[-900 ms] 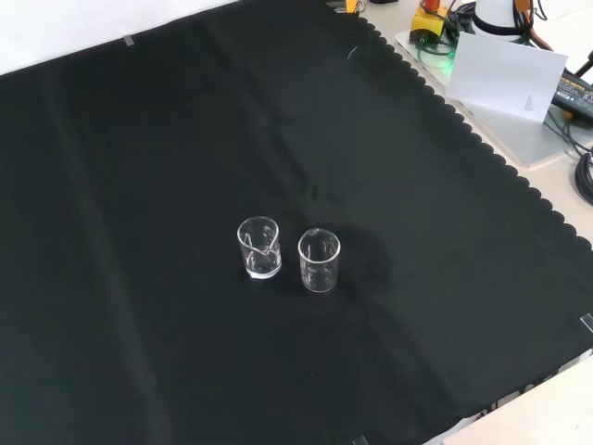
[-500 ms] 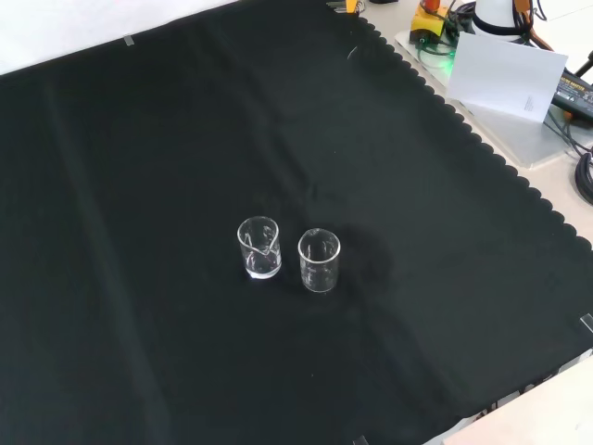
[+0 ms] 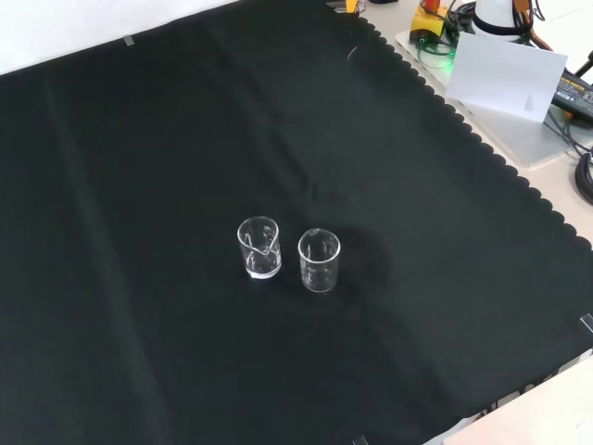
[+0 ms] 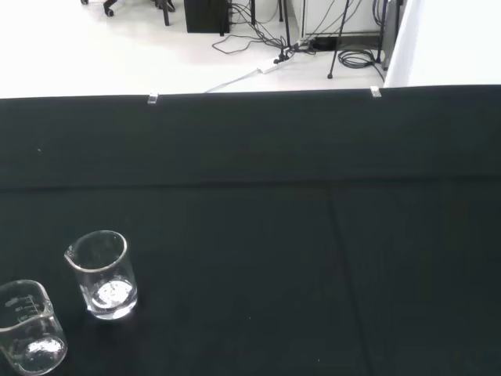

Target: Pick up the beaker on the right.

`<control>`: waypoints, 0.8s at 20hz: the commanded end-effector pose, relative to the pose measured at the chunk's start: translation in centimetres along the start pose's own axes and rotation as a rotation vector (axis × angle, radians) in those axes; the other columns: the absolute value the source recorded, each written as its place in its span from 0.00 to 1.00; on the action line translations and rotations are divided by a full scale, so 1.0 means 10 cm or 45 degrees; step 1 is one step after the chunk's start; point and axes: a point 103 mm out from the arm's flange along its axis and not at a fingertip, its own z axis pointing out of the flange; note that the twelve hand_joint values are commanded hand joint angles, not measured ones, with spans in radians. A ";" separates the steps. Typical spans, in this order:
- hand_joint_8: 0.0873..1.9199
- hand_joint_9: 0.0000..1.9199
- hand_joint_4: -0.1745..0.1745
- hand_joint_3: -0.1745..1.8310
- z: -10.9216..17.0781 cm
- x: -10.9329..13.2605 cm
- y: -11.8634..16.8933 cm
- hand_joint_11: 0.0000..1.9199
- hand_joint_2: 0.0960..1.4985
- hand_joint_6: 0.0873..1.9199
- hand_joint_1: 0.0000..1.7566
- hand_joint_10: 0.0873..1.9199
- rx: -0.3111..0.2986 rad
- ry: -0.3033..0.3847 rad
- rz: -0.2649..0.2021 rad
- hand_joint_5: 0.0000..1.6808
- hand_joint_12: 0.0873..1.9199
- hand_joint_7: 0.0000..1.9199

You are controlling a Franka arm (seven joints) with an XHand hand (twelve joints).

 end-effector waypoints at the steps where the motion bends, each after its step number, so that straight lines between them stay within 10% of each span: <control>1: 0.18 0.06 0.46 0.19 0.27 0.15 0.18 0.00 0.84 0.00 0.10 0.29 0.053 0.003 0.029 0.10 0.53 0.02; 9: 0.19 0.06 0.45 0.19 0.67 0.49 0.55 0.00 0.82 0.00 0.13 0.29 0.070 0.040 -0.043 0.10 0.53 0.03; 16: 0.20 0.08 0.45 0.17 1.06 0.31 1.29 0.00 0.75 0.00 0.25 0.30 0.064 0.138 -0.160 0.09 0.54 0.04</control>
